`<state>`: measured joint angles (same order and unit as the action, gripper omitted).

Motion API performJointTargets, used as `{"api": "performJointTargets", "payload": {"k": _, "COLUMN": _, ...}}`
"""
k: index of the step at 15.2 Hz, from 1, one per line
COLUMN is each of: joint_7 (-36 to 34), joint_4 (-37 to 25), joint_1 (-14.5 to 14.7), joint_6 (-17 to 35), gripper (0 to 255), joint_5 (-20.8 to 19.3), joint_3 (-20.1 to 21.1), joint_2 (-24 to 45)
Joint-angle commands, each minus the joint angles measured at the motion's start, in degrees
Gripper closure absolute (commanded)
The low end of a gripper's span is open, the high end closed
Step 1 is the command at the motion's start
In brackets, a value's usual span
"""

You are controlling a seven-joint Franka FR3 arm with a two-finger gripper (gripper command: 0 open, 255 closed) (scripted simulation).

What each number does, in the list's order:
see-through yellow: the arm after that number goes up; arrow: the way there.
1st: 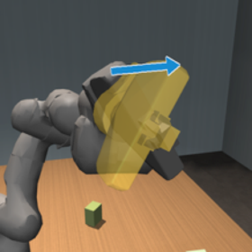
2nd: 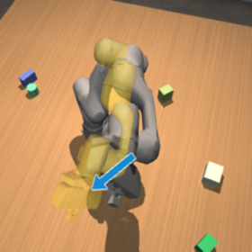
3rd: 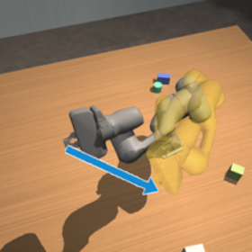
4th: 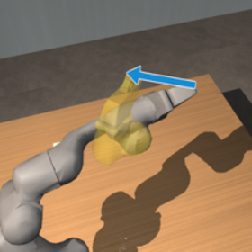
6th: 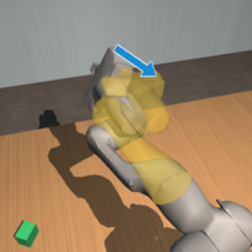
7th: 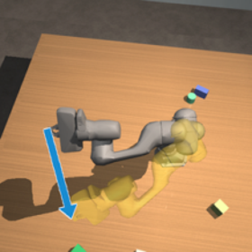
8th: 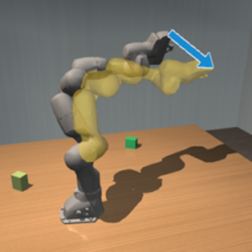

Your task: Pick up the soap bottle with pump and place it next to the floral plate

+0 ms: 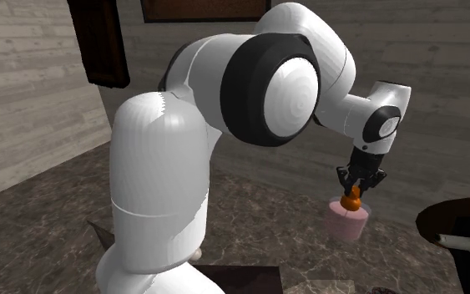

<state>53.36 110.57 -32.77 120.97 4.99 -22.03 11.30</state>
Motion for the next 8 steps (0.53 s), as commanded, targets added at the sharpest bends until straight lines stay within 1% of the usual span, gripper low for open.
{"api": "performJointTargets", "payload": {"k": 1, "joint_7": 0.1, "joint_4": 0.7, "joint_1": 0.0, "joint_6": 1.4, "gripper": 255, "joint_5": 0.3, "joint_3": 0.1, "joint_2": 0.7}}
{"api": "performJointTargets", "payload": {"k": 8, "joint_7": 1.1, "joint_4": 3.0, "joint_1": -0.4, "joint_6": 6.1, "gripper": 255, "joint_5": 1.8, "joint_3": 0.5, "joint_2": 3.3}}
